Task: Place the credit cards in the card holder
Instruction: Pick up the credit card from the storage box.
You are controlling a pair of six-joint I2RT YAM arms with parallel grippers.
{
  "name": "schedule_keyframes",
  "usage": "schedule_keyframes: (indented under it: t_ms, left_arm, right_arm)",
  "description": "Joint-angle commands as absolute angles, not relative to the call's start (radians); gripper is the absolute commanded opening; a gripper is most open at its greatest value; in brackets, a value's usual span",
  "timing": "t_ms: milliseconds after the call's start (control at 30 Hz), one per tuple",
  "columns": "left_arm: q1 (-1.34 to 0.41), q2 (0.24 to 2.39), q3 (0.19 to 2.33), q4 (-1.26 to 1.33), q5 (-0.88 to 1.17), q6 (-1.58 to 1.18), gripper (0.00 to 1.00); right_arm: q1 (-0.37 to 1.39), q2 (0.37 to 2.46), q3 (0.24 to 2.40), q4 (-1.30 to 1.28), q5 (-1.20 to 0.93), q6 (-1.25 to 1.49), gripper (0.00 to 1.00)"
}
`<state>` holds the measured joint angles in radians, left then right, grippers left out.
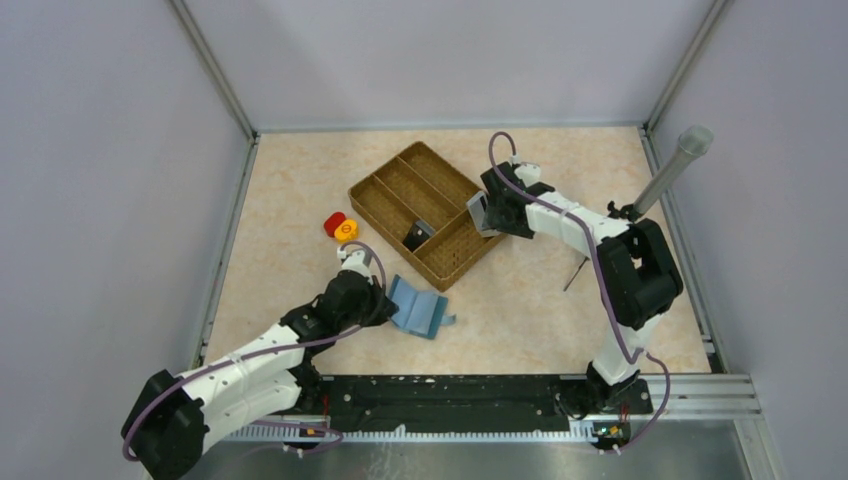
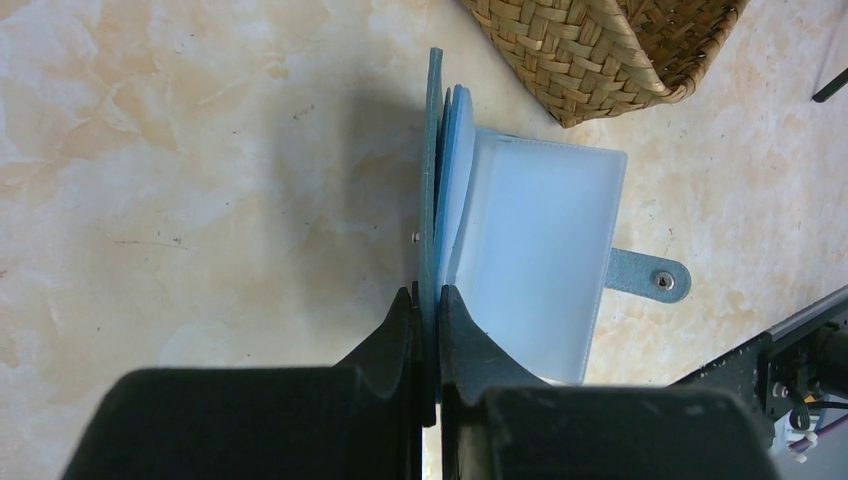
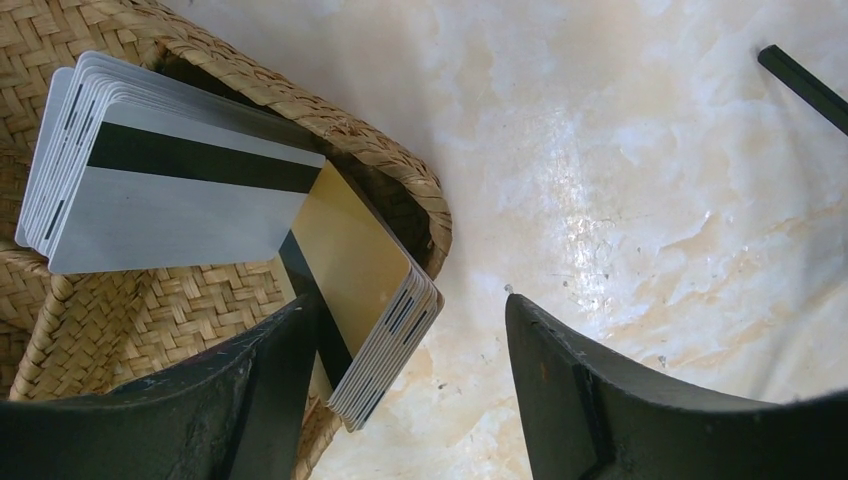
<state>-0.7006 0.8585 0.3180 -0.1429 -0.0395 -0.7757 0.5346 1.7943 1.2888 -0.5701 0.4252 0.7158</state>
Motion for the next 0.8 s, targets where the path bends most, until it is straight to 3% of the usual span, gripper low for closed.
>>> schedule_keyframes:
  t_ms: [0,767]
  left_arm:
    - [-0.696,0.835,0.304,-0.127,-0.046,-0.753,0.0]
    - [-0.696,0.823,0.293,-0.127,-0.046,-0.754,0.0]
  right_arm:
    - [0.536,1.763,1.267,-0.599,0.464,0.727,0.66]
    - [0.537,1.678,1.264,-0.622,0.462,0.719,0.53]
